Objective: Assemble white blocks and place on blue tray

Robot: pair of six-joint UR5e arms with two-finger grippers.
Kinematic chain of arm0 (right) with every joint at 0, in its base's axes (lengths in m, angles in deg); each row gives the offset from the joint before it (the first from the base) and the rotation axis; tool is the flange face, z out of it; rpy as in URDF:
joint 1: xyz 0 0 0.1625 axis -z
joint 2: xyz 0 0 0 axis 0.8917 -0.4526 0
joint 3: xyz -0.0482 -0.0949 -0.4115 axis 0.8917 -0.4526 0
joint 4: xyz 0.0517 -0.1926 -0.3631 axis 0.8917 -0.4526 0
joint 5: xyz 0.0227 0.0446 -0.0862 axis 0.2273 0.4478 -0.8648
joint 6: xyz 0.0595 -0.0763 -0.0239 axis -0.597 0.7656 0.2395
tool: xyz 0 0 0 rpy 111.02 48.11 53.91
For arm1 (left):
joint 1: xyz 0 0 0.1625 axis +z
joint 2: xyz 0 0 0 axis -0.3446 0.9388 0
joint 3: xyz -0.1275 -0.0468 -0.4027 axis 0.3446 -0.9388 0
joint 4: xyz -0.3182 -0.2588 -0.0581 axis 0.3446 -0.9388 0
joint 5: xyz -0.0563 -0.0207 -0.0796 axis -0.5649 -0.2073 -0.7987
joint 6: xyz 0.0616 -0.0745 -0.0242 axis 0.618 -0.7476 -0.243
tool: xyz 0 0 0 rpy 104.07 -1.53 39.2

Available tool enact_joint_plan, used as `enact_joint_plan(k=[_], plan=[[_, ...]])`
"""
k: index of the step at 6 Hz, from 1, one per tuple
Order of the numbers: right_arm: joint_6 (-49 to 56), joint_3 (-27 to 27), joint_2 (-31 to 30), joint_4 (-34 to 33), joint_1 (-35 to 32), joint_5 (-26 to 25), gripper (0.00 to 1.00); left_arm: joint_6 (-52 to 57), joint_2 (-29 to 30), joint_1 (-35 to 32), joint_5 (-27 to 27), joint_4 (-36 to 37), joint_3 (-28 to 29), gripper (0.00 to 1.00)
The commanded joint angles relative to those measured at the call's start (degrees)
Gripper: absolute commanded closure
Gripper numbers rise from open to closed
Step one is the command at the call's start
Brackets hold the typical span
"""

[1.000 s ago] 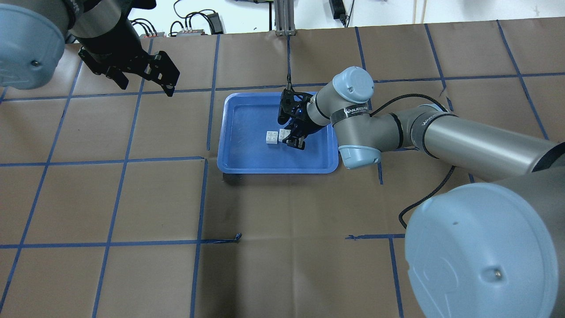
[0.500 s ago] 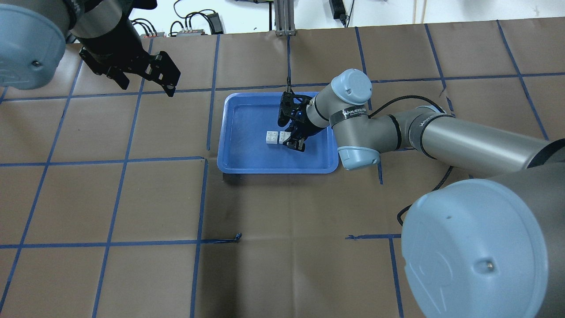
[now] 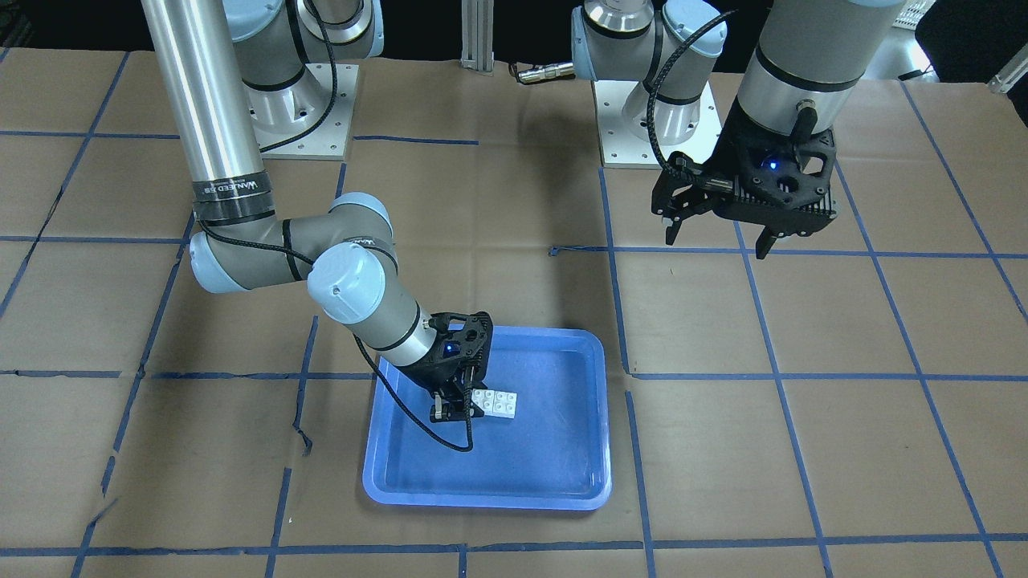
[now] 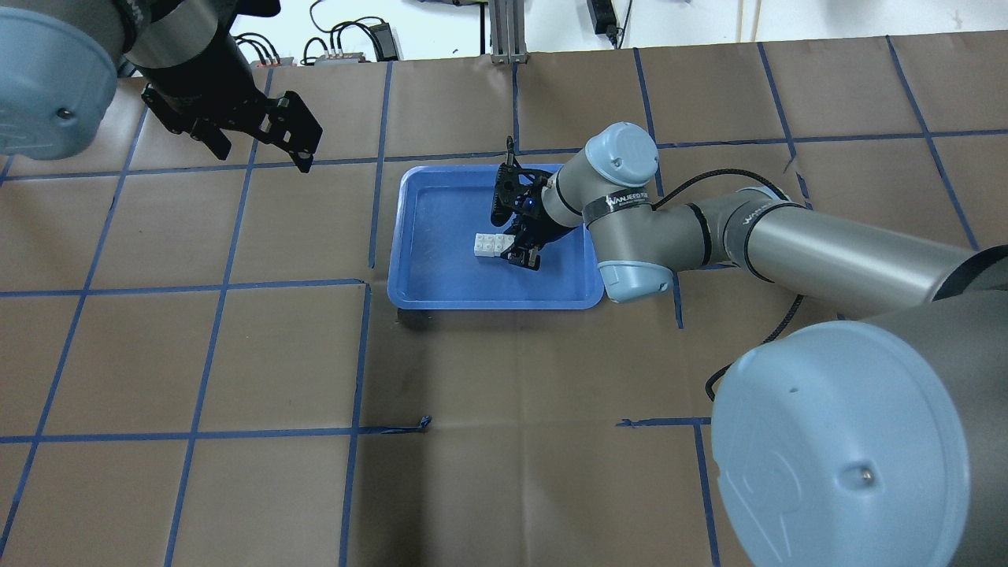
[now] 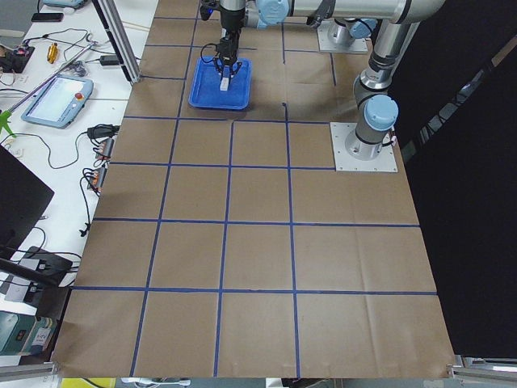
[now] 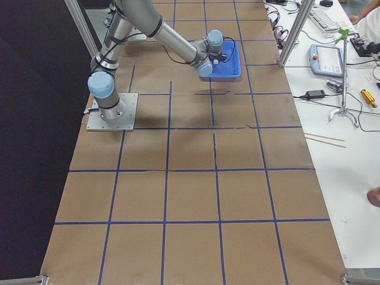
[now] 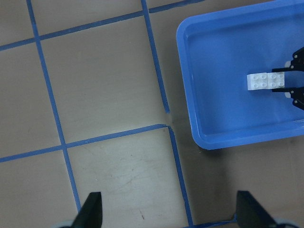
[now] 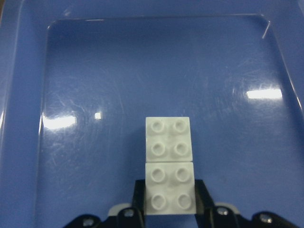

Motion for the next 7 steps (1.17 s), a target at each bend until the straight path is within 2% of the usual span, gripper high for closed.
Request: enact_joint_plan(k=[1, 7], plan=[[0.0, -0.1, 0.1, 0.0, 0.0, 0.0, 0.77, 0.0, -0.1, -0.1, 0.0, 0.0, 0.0, 0.02], [0.0, -0.1, 0.2, 0.0, 0.0, 0.0, 0.77, 0.0, -0.1, -0.1, 0.0, 0.0, -0.6, 0.02]])
